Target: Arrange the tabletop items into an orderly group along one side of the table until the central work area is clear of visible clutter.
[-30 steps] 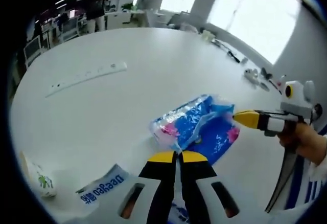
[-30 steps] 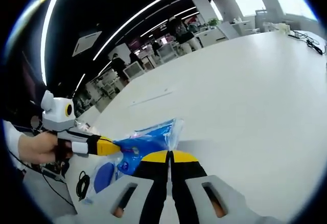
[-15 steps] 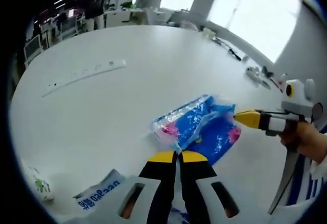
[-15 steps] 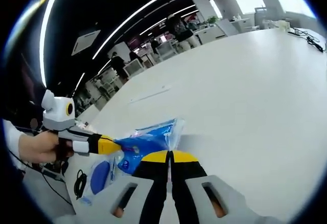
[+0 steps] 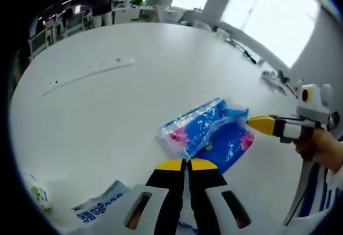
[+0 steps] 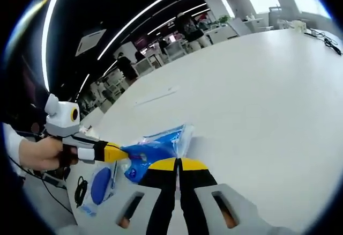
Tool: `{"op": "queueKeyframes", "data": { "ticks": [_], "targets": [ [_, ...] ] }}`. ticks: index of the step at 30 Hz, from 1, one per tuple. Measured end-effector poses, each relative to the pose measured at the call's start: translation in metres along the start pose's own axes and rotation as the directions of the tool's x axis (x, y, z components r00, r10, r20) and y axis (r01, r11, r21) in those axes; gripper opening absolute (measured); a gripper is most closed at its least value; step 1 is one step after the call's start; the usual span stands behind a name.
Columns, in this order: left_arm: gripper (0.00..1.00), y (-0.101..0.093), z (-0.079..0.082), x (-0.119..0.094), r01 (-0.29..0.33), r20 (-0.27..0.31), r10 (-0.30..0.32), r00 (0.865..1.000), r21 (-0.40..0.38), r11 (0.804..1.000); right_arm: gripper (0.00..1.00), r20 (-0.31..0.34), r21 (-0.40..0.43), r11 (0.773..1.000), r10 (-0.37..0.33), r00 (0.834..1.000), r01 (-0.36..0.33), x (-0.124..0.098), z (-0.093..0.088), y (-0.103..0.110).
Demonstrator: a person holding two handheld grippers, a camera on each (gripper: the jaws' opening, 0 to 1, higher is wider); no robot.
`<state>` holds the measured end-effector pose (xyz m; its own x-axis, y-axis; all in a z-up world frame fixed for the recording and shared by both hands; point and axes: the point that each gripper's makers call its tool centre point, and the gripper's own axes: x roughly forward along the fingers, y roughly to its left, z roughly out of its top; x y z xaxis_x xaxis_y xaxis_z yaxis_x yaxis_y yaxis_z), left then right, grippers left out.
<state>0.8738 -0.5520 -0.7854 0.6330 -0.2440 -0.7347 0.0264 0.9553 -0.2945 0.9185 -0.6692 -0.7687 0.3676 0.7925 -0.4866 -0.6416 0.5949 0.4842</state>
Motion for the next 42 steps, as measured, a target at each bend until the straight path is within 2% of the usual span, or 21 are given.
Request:
{"op": "queueKeyframes", "data": {
  "ticks": [18, 32, 42],
  "targets": [
    [0.00, -0.002, -0.004, 0.006, 0.010, -0.004, -0.010, 1.000, -0.026, 1.000, 0.00, -0.028, 0.023, 1.000, -0.020, 0.999, 0.021, 0.003, -0.014, -0.008],
    [0.00, 0.004, -0.010, 0.010, 0.002, -0.013, -0.003, 1.000, -0.062, 0.998, 0.00, -0.028, 0.041, 0.999, -0.020, 0.999, 0.021, 0.003, -0.018, -0.010],
    [0.02, 0.000, -0.011, 0.007, -0.002, -0.023, 0.001, 1.000, -0.042, 0.999, 0.00, -0.022, 0.039, 0.999, -0.015, 1.000, 0.016, 0.003, -0.015, -0.007]
  ]
}}
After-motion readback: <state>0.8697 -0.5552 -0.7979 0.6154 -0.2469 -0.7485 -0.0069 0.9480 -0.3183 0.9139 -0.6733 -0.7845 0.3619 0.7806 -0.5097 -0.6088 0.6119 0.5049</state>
